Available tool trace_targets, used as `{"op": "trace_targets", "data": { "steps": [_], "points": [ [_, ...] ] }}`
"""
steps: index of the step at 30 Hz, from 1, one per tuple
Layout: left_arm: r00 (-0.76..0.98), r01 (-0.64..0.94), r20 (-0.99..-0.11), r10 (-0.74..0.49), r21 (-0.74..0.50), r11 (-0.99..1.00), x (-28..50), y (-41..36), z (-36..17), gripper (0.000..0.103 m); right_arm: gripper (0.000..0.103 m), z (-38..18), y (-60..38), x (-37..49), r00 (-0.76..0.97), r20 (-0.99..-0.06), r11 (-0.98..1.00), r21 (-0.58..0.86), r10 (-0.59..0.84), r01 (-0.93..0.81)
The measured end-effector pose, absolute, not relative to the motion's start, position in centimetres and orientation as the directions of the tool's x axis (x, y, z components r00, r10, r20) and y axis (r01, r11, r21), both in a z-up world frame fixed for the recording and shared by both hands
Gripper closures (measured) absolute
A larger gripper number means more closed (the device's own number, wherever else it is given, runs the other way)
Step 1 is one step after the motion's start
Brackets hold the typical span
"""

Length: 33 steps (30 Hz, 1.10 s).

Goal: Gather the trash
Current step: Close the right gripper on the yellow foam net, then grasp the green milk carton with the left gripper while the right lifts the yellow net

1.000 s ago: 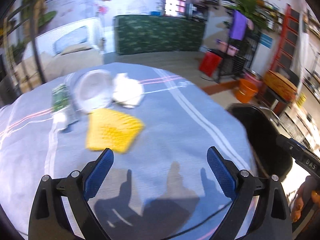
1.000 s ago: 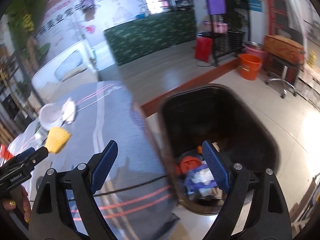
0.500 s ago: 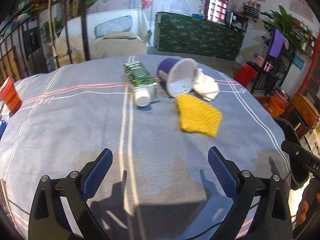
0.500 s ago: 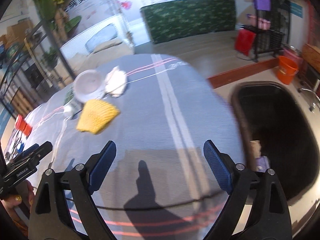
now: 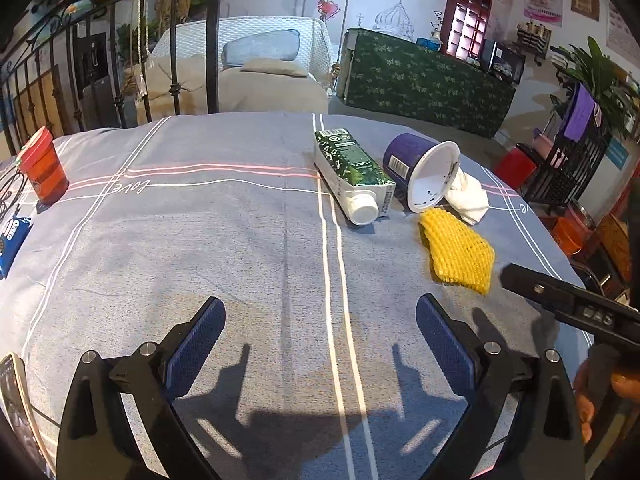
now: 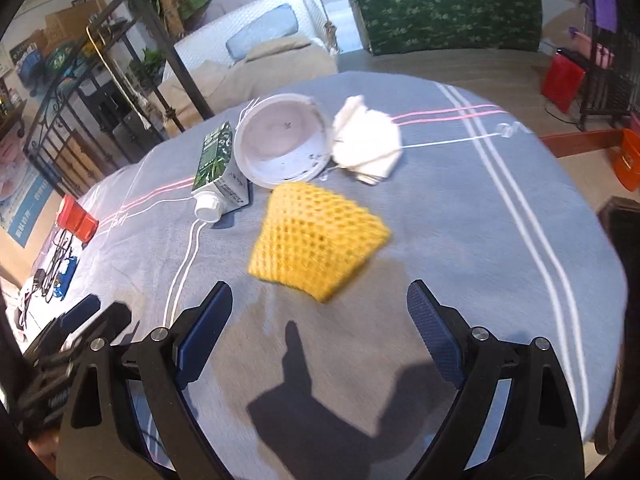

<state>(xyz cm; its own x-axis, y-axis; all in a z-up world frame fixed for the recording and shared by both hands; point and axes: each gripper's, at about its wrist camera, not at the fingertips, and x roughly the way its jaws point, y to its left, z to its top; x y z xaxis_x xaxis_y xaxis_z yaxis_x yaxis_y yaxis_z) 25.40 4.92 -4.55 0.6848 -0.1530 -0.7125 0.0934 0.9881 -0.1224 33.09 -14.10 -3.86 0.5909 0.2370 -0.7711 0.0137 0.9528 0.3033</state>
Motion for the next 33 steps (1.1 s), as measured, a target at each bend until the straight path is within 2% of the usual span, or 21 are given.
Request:
{"op": "trace_targets", "data": {
  "steps": [9,14,15,16,19,21,26,30,33],
  "points": [
    [0.683,0.074,-0.713,-0.159,-0.149,0.986,26.7,6.2,-4.4,0.008,0.015,-6.2,-11.8,38.1,0.494,-0.856,0.976,0.21,0.155,0.058],
    [0.673,0.075,-0.719,-0.173,-0.166,0.983,26.9,6.2,-4.9,0.008,0.024,-6.6,-12.2,39.3,0.48,-0.866,0.972,0.212,0.138,0.102],
    [0.67,0.076,-0.722,-0.174,-0.166,0.983,27.0,6.1,-5.1,0.008,0.033,-6.7,-12.2,39.4,0.479,-0.866,0.97,0.219,0.145,0.104],
    [0.667,0.076,-0.724,-0.174,-0.167,0.983,27.0,6.1,-5.1,0.008,0.045,-6.9,-12.1,39.5,0.476,-0.866,0.969,0.227,0.153,0.102],
    [0.668,0.076,-0.723,-0.177,-0.171,0.982,27.2,6.1,-5.0,0.008,0.071,-7.1,-11.5,39.5,0.471,-0.863,0.967,0.243,0.181,0.075],
    [0.674,0.074,-0.716,-0.179,-0.176,0.982,27.5,6.1,-4.7,0.008,0.082,-6.9,-11.3,39.2,0.481,-0.856,0.967,0.247,0.191,0.055],
    [0.679,0.071,-0.707,-0.196,-0.203,0.977,29.7,6.0,-4.1,0.008,0.084,-5.2,-11.6,37.8,0.547,-0.808,0.961,0.274,0.218,0.022],
    [0.695,0.044,-0.696,-0.178,-0.206,0.978,31.9,5.7,-3.5,0.008,0.084,-3.9,-11.5,36.9,0.581,-0.791,0.971,0.237,0.191,0.003],
    [0.675,0.06,-0.702,-0.227,-0.255,0.965,34.2,4.9,-3.2,0.012,0.084,-3.4,-11.3,36.0,0.593,-0.787,0.979,0.203,0.169,-0.01]
  ]
}}
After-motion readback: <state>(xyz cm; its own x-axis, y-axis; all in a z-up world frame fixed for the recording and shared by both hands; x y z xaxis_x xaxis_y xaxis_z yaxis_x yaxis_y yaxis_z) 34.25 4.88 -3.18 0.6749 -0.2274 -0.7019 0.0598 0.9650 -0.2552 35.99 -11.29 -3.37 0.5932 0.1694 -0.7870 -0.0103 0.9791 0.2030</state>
